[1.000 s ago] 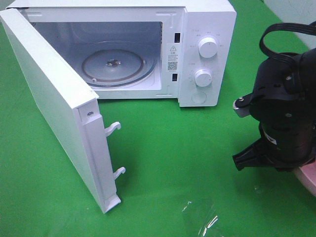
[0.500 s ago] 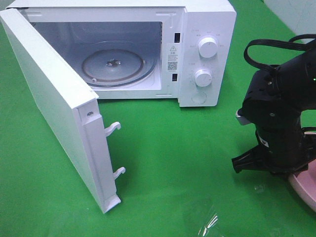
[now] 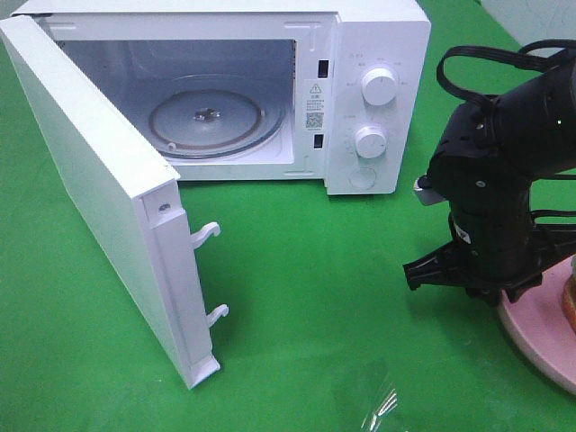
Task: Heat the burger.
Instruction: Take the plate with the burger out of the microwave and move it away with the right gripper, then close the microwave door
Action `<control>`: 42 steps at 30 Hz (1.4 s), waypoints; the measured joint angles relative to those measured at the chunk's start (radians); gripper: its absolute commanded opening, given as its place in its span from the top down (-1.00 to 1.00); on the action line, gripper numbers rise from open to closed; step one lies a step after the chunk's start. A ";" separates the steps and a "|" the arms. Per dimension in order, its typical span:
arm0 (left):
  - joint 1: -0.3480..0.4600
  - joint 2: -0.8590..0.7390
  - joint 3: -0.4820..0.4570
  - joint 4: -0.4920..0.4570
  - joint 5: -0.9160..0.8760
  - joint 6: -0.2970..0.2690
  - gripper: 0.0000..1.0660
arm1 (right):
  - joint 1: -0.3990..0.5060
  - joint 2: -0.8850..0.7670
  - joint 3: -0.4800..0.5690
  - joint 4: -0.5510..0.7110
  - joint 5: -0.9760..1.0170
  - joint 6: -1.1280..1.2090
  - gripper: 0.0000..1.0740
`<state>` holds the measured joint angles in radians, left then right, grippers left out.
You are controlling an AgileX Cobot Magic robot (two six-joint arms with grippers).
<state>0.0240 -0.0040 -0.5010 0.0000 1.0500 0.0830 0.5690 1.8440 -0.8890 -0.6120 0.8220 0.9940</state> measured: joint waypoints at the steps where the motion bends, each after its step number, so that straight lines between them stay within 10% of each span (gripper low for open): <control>1: 0.000 0.000 0.000 0.000 0.000 0.000 -0.83 | 0.000 0.000 0.000 0.000 0.000 0.000 0.42; 24: 0.000 0.000 0.000 0.000 0.000 0.000 -0.83 | 0.000 -0.338 -0.010 0.175 -0.070 -0.341 0.26; 34: 0.000 0.000 0.000 0.000 0.000 0.000 -0.83 | 0.000 -0.476 -0.010 0.251 -0.068 -0.540 -0.55; 42: 0.000 0.000 0.000 0.000 0.000 0.000 -0.83 | 0.000 -0.563 -0.010 0.292 -0.051 -0.619 -0.57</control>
<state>0.0240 -0.0040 -0.5010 0.0000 1.0500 0.0830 0.5690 1.2810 -0.8990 -0.3200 0.7710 0.3750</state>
